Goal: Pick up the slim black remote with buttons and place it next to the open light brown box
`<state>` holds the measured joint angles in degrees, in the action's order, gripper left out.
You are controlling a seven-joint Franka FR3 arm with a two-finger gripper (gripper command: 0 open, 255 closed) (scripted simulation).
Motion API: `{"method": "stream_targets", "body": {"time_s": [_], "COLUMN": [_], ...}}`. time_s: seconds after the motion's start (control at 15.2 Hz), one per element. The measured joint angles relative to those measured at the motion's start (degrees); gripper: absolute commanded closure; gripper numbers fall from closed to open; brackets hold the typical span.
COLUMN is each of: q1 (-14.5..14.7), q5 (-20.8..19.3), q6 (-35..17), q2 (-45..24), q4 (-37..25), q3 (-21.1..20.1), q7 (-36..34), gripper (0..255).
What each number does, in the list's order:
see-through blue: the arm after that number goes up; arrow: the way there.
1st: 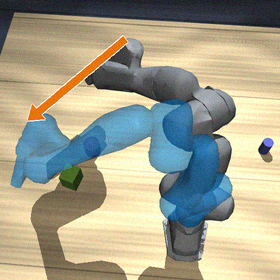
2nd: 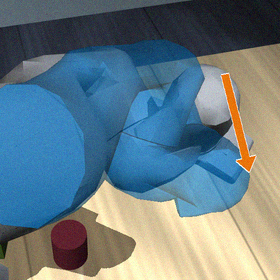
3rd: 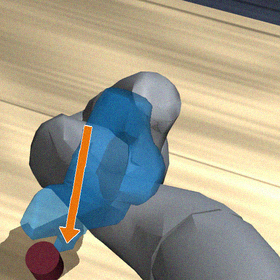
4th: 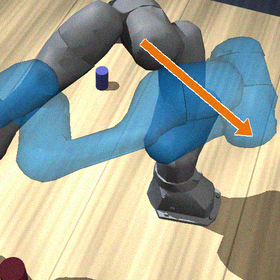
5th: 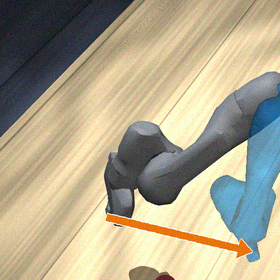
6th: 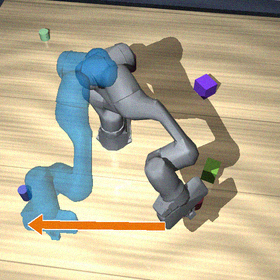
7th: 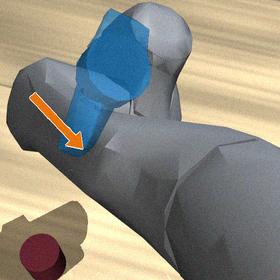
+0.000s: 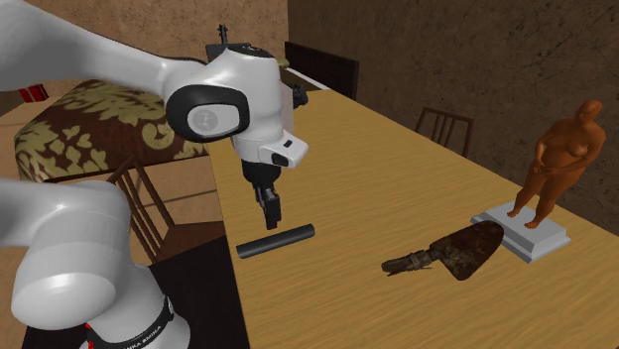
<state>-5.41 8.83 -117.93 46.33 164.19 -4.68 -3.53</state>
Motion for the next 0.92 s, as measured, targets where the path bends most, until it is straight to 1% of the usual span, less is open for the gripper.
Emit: {"method": "stream_targets", "body": {"time_s": [0.13, 0.2, 0.73, 0.92], "q1": [-0.54, -0.78, -0.5, -0.29], "q5": [0.84, 1.03, 2.23, 2.45], "q6": [-5.14, -6.59, -15.92, -16.77], "q2": [-1.86, -2.32, -8.27, -8.76], "q4": [3.37, 4.33, 7.7, 8.01], "q3": [-0.35, -0.33, -0.64, -0.79], "q7": [-1.14, -1.37, -0.96, -1.05], "gripper": [0, 0, 0, 0]}}
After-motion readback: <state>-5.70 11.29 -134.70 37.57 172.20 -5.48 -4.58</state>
